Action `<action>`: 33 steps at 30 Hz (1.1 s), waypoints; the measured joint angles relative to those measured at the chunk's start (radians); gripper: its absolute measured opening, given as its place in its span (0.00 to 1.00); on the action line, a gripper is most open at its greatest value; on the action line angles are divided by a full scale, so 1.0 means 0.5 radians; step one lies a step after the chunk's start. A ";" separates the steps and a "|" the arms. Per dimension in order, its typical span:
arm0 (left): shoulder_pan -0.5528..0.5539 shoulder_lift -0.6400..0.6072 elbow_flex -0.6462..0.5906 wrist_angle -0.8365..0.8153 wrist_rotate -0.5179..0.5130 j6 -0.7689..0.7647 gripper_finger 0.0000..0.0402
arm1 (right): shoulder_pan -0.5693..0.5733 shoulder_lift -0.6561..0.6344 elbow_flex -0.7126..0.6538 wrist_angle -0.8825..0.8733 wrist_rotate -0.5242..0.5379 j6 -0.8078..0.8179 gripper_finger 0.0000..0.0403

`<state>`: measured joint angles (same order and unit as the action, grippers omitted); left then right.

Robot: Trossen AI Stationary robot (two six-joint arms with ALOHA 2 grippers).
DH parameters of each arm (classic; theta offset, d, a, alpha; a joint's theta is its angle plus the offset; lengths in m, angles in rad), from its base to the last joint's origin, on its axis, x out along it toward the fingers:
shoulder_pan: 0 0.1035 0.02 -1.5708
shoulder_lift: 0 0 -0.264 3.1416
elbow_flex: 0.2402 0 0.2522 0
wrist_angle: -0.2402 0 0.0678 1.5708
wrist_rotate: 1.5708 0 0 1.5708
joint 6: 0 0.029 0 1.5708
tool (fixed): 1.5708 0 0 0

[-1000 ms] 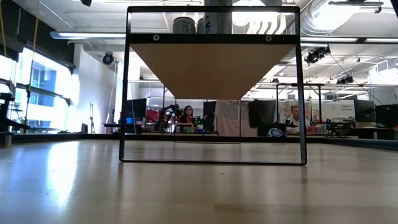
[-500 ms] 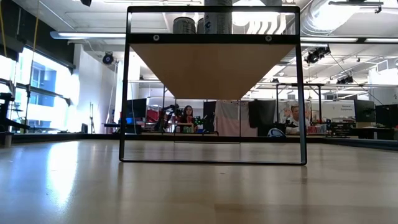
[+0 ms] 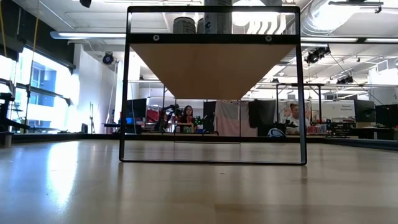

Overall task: Place canned beverage on shelf
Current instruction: Put the right white blue soda can on the shelf

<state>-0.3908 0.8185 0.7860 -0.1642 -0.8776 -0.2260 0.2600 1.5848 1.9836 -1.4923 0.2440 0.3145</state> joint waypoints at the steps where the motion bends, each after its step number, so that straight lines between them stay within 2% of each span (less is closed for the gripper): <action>1: 0.000 0.000 0.000 0.000 0.000 0.000 0.00 | 0.041 -0.092 -0.180 0.101 0.028 0.089 0.92; 8: 0.001 0.000 0.000 0.002 -0.001 0.001 0.00 | 0.294 -0.700 -1.481 1.222 0.053 0.721 0.77; 12: 0.000 0.000 0.000 0.002 -0.001 -0.010 0.00 | 0.324 -0.769 -1.878 1.914 0.081 0.835 0.63; 15: 0.000 -0.001 0.000 0.005 0.000 -0.015 0.00 | 0.310 -0.715 -1.958 2.195 0.203 0.766 0.45; 18: 0.000 -0.001 0.000 0.013 0.000 -0.015 0.00 | 0.306 -0.652 -1.939 2.207 0.452 0.719 0.21; 20: 0.000 -0.001 0.000 0.011 0.000 -0.015 0.00 | 0.310 -0.637 -1.898 2.226 0.519 0.644 0.06; 25: 0.000 -0.001 0.000 0.011 0.000 -0.015 0.00 | 0.324 -0.647 -1.855 2.245 0.710 0.559 0.03; 33: 0.001 -0.001 0.000 0.009 0.025 -0.015 0.00 | 0.238 -0.581 -1.850 2.337 0.725 0.536 0.02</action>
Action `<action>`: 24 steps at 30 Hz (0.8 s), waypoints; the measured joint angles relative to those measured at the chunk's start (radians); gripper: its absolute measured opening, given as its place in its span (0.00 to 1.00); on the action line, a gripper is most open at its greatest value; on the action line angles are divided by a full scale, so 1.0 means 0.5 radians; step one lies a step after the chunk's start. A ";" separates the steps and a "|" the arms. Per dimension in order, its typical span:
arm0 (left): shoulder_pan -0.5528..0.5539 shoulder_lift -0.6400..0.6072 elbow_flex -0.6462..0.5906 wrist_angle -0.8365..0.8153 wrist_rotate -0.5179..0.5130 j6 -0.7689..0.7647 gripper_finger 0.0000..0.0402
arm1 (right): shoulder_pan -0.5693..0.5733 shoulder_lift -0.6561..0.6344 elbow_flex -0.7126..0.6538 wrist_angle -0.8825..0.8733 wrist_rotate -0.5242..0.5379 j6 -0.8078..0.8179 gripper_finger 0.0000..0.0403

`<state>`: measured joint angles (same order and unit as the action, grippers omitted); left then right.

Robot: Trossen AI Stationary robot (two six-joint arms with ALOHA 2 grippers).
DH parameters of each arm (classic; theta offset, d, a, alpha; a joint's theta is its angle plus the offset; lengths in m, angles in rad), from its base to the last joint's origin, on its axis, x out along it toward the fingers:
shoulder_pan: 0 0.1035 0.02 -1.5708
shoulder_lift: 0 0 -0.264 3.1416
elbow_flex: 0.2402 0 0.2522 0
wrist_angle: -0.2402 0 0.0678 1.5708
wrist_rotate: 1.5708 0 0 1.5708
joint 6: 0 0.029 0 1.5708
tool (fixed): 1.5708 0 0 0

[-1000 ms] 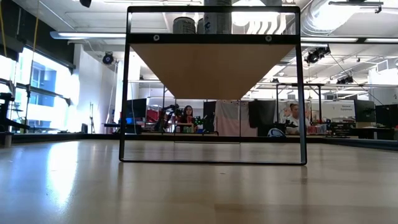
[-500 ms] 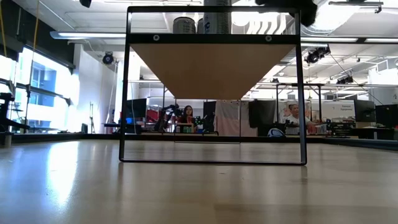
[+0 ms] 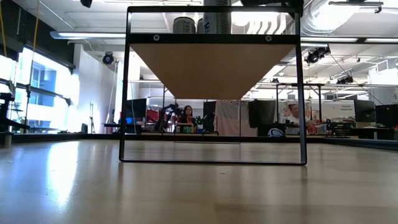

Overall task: Place canned beverage on shelf
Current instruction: Put the right white blue soda can on the shelf

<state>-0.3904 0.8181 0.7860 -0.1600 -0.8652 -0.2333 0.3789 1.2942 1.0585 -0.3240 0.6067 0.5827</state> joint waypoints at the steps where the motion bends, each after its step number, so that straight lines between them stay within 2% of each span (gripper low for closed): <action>1: 0.000 0.000 0.000 0.000 0.035 0.000 0.00 | -0.014 0.012 0.001 0.018 0.006 -0.005 0.01; 6: -0.001 0.000 0.000 -0.001 0.316 0.022 0.00 | -0.064 0.093 0.001 0.168 -0.009 -0.057 0.00; 9: -0.001 0.000 0.000 -0.009 0.451 0.067 0.00 | -0.091 0.138 0.001 0.179 0.053 -0.068 0.00; 24: 0.037 0.000 0.001 -0.025 0.361 0.082 0.00 | -0.134 0.162 0.001 0.066 0.085 -0.186 0.00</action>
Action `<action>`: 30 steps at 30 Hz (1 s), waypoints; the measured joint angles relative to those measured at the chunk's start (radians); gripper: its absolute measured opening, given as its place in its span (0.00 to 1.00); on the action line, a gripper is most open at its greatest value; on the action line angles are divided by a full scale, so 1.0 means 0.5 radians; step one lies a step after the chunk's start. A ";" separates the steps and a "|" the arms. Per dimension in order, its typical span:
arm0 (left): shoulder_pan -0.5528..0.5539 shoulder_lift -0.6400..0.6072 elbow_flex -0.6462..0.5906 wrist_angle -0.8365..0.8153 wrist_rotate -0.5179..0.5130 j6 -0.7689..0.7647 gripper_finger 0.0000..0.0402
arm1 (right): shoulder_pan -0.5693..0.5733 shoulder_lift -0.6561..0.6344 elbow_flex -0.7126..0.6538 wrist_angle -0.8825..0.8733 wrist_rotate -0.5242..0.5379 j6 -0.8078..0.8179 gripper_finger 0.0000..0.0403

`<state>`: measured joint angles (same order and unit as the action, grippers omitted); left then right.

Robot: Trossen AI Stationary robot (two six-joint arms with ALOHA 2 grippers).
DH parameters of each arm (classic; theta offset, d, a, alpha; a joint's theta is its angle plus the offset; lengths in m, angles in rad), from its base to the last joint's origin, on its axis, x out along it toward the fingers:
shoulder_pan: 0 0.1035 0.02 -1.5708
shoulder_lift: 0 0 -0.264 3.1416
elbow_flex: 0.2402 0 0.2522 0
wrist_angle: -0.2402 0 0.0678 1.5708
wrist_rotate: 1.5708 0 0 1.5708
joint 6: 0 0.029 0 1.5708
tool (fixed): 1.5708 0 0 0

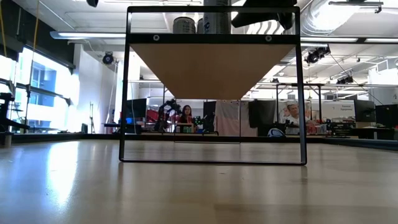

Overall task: Place canned beverage on shelf
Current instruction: Put the right white blue soda can on the shelf

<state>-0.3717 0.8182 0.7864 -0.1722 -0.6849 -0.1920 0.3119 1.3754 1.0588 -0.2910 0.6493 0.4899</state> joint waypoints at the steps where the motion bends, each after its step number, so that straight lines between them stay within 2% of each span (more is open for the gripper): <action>1: 0.004 0.001 0.000 0.000 0.000 -0.015 0.00 | 0.000 0.000 0.000 -0.012 0.011 0.006 0.00; 11: 0.066 0.004 0.000 0.002 -0.010 -0.033 0.00 | -0.043 0.000 0.000 -0.005 0.015 -0.002 0.00; 30: 0.093 0.004 0.000 0.002 -0.014 -0.031 0.00 | -0.202 0.000 0.000 0.181 -0.126 -0.160 0.00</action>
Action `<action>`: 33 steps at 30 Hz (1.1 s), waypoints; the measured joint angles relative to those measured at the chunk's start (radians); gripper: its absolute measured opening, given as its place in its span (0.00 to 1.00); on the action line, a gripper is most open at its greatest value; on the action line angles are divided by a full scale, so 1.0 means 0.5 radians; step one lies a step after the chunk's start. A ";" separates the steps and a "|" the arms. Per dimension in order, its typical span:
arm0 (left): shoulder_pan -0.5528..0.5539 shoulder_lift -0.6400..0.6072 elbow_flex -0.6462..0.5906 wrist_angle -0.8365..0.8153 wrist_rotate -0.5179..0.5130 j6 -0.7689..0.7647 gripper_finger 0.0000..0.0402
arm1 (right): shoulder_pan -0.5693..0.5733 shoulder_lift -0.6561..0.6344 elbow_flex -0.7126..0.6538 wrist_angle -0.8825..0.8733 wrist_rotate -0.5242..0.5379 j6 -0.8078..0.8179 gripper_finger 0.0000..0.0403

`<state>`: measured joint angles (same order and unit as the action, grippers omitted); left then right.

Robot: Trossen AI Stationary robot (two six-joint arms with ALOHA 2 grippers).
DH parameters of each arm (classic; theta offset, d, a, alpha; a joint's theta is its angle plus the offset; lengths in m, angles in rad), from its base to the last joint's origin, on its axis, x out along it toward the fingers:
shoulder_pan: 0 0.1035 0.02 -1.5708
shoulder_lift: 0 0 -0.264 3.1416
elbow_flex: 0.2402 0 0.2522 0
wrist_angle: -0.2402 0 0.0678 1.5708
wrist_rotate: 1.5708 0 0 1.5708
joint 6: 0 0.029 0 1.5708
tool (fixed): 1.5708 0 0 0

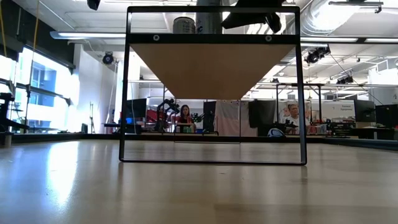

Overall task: Place canned beverage on shelf
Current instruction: Put the right white blue soda can on the shelf

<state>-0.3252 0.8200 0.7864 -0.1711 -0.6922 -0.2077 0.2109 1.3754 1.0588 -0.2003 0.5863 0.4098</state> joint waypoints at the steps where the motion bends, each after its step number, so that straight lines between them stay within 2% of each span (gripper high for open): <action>1: 0.000 0.000 0.000 0.000 0.000 0.000 0.00 | -0.010 0.000 0.000 0.010 -0.009 -0.012 0.00; 7: 0.000 0.001 0.001 0.001 0.000 -0.001 0.00 | -0.061 0.083 0.000 0.195 -0.136 -0.121 0.00; 16: 0.000 0.001 0.002 0.010 0.000 -0.002 0.00 | -0.083 0.192 0.000 0.216 -0.241 -0.114 0.00; 33: -0.001 0.001 0.002 0.007 0.001 -0.005 0.00 | -0.148 0.154 0.000 0.209 -0.178 -0.245 0.00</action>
<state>-0.3256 0.8204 0.7872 -0.1677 -0.6918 -0.2100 0.1370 1.4525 1.0588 -0.0960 0.4973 0.2870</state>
